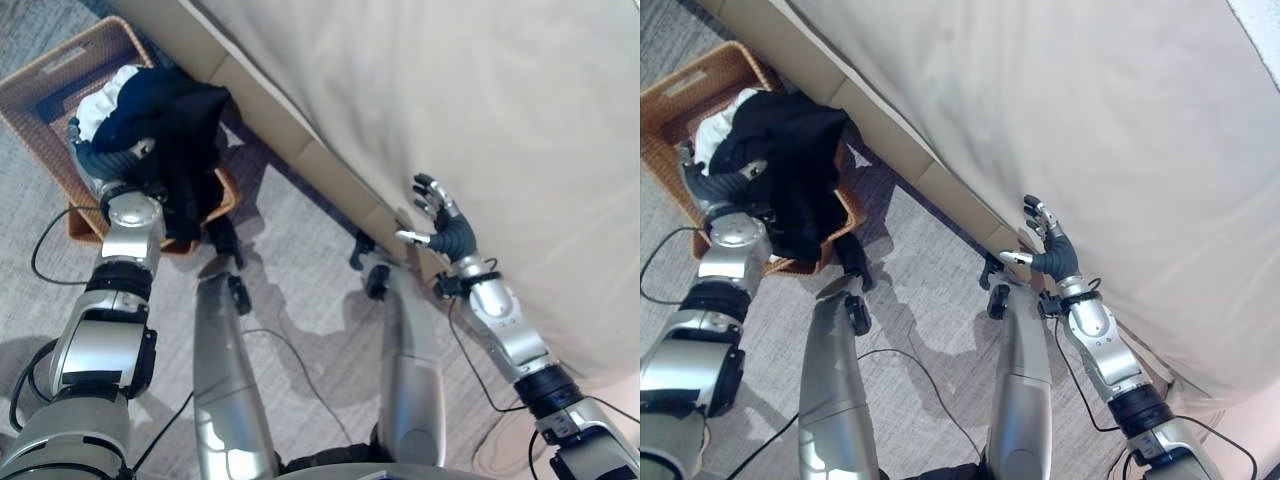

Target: Pick up clothes into the bucket

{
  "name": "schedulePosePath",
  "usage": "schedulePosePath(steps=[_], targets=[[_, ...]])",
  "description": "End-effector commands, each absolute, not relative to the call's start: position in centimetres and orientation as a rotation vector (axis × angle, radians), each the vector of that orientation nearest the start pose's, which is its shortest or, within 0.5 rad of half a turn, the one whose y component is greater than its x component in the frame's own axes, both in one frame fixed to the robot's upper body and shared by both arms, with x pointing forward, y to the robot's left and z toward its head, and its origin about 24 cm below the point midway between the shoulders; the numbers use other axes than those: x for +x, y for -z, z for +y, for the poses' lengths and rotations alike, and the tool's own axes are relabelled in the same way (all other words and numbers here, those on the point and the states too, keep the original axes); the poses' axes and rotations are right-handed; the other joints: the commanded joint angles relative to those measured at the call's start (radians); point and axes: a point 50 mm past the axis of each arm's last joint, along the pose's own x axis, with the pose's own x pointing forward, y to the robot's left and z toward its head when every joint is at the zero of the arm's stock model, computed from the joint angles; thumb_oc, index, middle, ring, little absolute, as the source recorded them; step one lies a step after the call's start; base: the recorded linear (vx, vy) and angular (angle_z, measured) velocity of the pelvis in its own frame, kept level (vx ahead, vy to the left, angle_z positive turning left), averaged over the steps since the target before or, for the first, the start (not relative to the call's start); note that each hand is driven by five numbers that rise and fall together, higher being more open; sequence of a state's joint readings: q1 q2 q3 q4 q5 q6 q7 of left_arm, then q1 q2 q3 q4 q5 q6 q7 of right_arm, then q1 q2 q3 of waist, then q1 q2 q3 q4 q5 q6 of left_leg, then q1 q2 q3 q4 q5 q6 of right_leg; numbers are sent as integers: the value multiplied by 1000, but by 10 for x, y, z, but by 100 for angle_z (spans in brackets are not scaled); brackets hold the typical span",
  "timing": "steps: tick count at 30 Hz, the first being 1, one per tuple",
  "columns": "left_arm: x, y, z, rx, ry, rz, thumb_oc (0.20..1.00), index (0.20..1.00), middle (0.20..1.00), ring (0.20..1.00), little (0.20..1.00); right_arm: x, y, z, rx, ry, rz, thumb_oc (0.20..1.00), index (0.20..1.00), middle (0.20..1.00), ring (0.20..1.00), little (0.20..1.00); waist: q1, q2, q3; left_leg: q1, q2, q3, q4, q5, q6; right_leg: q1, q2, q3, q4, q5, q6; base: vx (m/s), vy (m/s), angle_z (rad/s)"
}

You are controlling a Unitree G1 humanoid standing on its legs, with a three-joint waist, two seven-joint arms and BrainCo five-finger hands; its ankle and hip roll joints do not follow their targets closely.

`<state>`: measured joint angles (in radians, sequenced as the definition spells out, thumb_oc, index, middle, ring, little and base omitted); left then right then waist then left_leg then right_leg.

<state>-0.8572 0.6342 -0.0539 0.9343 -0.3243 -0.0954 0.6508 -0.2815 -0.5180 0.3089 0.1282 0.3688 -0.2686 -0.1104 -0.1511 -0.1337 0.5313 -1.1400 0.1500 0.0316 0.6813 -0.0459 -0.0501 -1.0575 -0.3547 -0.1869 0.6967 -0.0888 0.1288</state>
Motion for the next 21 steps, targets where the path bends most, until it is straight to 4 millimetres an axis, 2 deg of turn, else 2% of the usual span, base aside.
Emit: schedulePosePath(steps=[1,6,7,8,10,14,16,19,20,21], targets=[[345,-168,352,70,-1020,-134,1000,1000,1000,1000,1000,288,-118,-176,-136,-199,-372,1000,1000,1000,1000,1000,28,-29,-12,59,-37,-3,16,-102,47,50,-8,42,-57,80,58,0,0,0],[333,-148,365,-113,-1088,-80,1000,1000,1000,1000,1000,288,-114,-176,-138,-201,-348,1000,1000,1000,1000,1000,37,-30,-12,113,-40,1,-13,-98,44,98,-10,33,-72,85,62,0,0,0],[325,-135,373,-185,-1127,-50,1000,1000,1000,1000,1000,288,-111,-179,-140,-196,-333,1000,1000,1000,1000,1000,44,-29,-12,147,-41,5,-28,-98,43,126,-12,30,-80,89,65,0,0,0],[320,-131,378,-210,-1154,-48,1000,1000,1000,1000,1000,287,-110,-180,-145,-195,-329,1000,1000,1000,1000,1000,47,-29,-12,162,-42,6,-37,-97,43,141,-13,28,-84,91,66,0,0,0],[315,-126,382,-223,-1173,-37,1000,1000,1000,1000,1000,286,-108,-181,-148,-194,-323,1000,1000,1000,1000,1000,49,-30,-12,184,-42,9,-52,-95,41,162,-14,26,-96,95,68,0,0,0],[297,-99,388,-219,-1230,19,1000,1000,1000,1000,1000,283,-97,-188,-151,-168,-274,1000,1000,1000,1000,1000,63,-33,-22,289,-51,18,-134,-73,32,262,-20,9,-163,120,78,30,-10,3],[293,-91,383,-217,-1232,7,1000,1000,1000,1000,1000,280,-90,-188,-149,-162,-253,1000,1000,1000,1000,1000,69,-32,-26,350,-56,23,-182,-59,28,320,-22,-4,-197,130,81,47,-11,2],[295,-100,360,-222,-1154,-160,1000,1000,1000,1000,1000,276,-77,-191,-144,-129,-212,1000,1000,1000,1000,1000,88,-27,-37,432,-66,17,-246,-39,23,406,-28,-27,-243,139,84,60,-24,7],[295,-100,360,-222,-1154,-159,1000,1000,1000,1000,1000,276,-77,-191,-144,-129,-211,1000,1000,1000,1000,1000,88,-26,-36,434,-66,17,-248,-39,23,409,-27,-28,-244,140,84,84,-32,9],[292,-116,335,-132,-1021,-321,1000,1000,1000,1000,1000,273,-70,-196,-138,-92,-184,1000,1000,1000,1000,1000,108,-21,-47,487,-72,11,-287,-29,20,469,-34,-49,-273,145,85,101,-40,7]])
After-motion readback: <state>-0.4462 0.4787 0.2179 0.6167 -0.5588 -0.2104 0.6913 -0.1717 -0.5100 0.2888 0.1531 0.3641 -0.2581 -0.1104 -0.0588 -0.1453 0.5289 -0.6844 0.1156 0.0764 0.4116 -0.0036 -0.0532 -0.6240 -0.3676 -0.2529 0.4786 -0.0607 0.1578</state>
